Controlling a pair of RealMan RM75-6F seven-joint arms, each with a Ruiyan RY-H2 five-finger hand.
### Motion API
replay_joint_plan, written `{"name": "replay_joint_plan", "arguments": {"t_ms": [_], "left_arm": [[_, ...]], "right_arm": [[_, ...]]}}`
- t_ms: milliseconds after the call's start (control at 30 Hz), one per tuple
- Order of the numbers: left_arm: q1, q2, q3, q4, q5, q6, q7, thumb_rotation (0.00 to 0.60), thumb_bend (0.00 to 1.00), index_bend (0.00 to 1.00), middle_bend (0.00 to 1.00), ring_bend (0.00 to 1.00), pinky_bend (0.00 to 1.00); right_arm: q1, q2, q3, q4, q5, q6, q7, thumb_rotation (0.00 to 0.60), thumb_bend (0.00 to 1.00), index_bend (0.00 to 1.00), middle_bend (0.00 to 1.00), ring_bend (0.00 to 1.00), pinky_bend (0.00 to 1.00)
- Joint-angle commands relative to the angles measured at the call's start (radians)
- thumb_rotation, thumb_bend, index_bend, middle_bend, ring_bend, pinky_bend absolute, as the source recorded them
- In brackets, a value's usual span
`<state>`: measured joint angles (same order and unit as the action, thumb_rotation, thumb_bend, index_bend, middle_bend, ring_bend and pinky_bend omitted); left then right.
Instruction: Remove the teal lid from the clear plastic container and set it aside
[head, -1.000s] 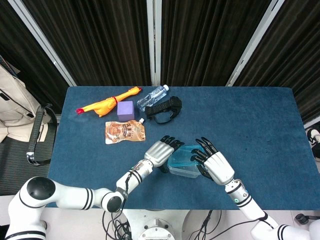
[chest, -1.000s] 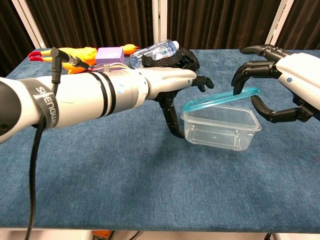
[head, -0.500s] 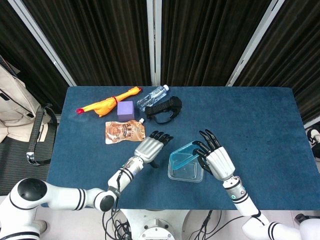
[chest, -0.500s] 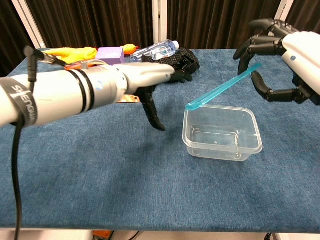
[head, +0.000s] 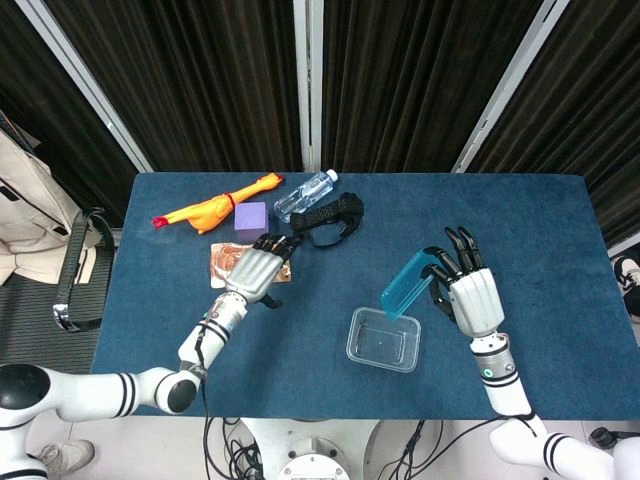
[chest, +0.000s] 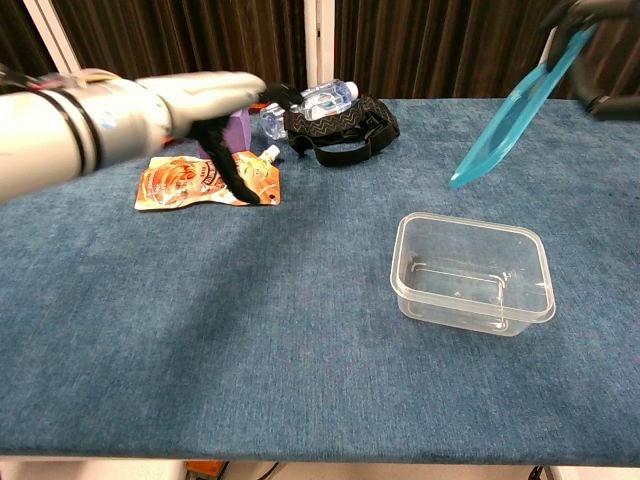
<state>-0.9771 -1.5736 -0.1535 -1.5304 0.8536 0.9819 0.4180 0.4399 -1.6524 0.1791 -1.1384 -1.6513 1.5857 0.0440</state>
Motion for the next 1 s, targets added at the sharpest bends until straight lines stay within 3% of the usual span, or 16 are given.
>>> {"name": "replay_joint_plan", "arguments": {"t_ms": [33,233,300,367,433,467,600,733,867,1000], "left_arm": [[0.044,0.037,0.013,-0.004,0.032,0.041,-0.023,0.6,0.0,0.04,0.04,0.0,0.0],[0.12,0.112,0.03,-0.01,0.057,0.079,-0.069,0.6,0.0,0.04,0.04,0.0,0.0],[0.146,0.135,0.032,-0.009,0.062,0.088,-0.089,0.6,0.0,0.04,0.04,0.0,0.0],[0.167,0.152,0.036,-0.005,0.07,0.094,-0.106,0.6,0.0,0.04,0.04,0.0,0.0],[0.188,0.172,0.043,-0.002,0.079,0.099,-0.115,0.6,0.0,0.04,0.04,0.0,0.0],[0.197,0.179,0.046,-0.002,0.082,0.104,-0.113,0.6,0.0,0.04,0.04,0.0,0.0],[0.238,0.209,0.06,-0.001,0.101,0.15,-0.092,0.6,0.0,0.04,0.04,0.0,0.0],[0.306,0.262,0.078,-0.005,0.166,0.206,-0.154,0.6,0.0,0.04,0.04,0.0,0.0],[0.39,0.315,0.107,0.013,0.262,0.287,-0.246,0.6,0.0,0.05,0.05,0.0,0.0],[0.479,0.365,0.14,0.021,0.342,0.368,-0.34,0.6,0.0,0.06,0.06,0.0,0.0]], "right_arm": [[0.003,0.082,0.031,-0.057,0.094,-0.112,0.004,0.6,0.56,0.62,0.3,0.06,0.0],[0.063,0.22,0.068,-0.173,0.296,-0.438,-0.004,0.6,0.56,0.58,0.28,0.04,0.0],[0.095,0.258,0.082,-0.208,0.384,-0.563,-0.028,0.6,0.53,0.45,0.25,0.02,0.0],[0.123,0.281,0.086,-0.224,0.46,-0.654,-0.084,0.6,0.41,0.16,0.16,0.0,0.0],[0.152,0.296,0.095,-0.241,0.546,-0.713,-0.16,0.6,0.31,0.01,0.06,0.0,0.0],[0.16,0.298,0.098,-0.249,0.576,-0.721,-0.187,0.6,0.27,0.0,0.01,0.0,0.0],[0.158,0.318,0.109,-0.302,0.627,-0.675,-0.242,0.6,0.23,0.0,0.0,0.0,0.0],[0.089,0.39,0.097,-0.399,0.556,-0.572,-0.176,0.6,0.24,0.0,0.0,0.0,0.0],[-0.02,0.474,0.033,-0.461,0.398,-0.437,-0.074,0.6,0.27,0.0,0.02,0.0,0.0],[-0.132,0.538,-0.037,-0.496,0.312,-0.3,-0.049,0.6,0.27,0.0,0.0,0.0,0.0]]}}
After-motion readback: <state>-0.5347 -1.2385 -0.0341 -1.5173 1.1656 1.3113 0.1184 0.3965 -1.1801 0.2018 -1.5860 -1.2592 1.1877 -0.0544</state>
